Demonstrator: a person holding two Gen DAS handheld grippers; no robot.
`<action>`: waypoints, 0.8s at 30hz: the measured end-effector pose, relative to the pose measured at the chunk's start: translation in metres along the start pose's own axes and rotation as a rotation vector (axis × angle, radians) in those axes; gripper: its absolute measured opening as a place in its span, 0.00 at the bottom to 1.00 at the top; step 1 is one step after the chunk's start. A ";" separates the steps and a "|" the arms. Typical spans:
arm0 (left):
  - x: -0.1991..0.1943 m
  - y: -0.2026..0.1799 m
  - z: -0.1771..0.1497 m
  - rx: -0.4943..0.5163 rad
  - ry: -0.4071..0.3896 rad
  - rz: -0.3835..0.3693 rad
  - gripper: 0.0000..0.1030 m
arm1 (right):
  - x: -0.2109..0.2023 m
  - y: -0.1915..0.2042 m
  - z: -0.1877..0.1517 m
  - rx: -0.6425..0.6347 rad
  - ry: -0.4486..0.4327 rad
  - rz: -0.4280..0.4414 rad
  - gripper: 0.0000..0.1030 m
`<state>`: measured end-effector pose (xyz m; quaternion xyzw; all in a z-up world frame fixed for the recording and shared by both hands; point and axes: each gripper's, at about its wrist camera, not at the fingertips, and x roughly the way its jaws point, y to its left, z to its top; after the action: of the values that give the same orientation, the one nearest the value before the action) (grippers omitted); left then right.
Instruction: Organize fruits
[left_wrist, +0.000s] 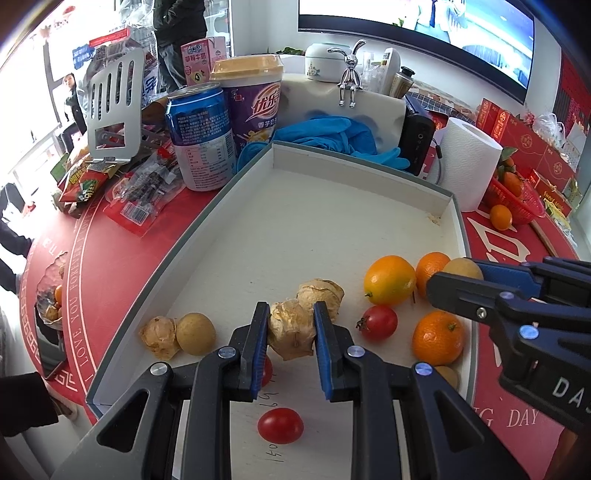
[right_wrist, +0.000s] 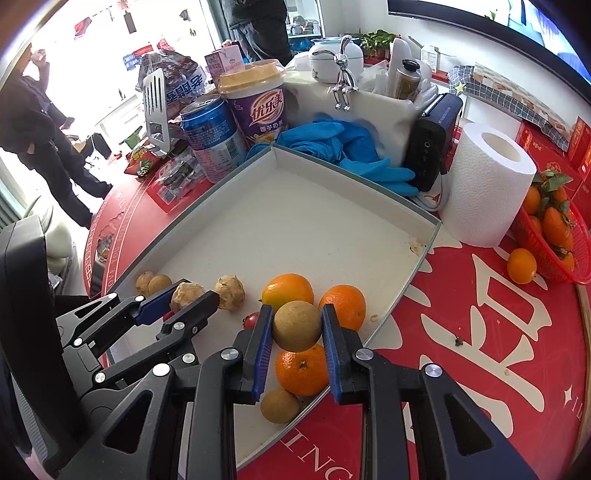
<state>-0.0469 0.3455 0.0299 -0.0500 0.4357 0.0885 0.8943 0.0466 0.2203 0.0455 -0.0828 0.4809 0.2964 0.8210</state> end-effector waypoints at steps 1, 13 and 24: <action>0.000 0.000 0.000 0.000 0.000 0.001 0.25 | 0.000 -0.001 0.000 0.002 0.002 0.003 0.26; 0.001 0.000 0.001 0.001 0.004 0.005 0.25 | 0.000 -0.005 0.000 0.005 0.008 0.006 0.26; 0.002 0.001 0.001 -0.006 0.008 0.006 0.25 | 0.002 0.000 0.001 -0.011 0.011 0.008 0.26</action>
<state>-0.0451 0.3471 0.0286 -0.0516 0.4389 0.0924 0.8923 0.0480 0.2218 0.0445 -0.0870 0.4841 0.3018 0.8167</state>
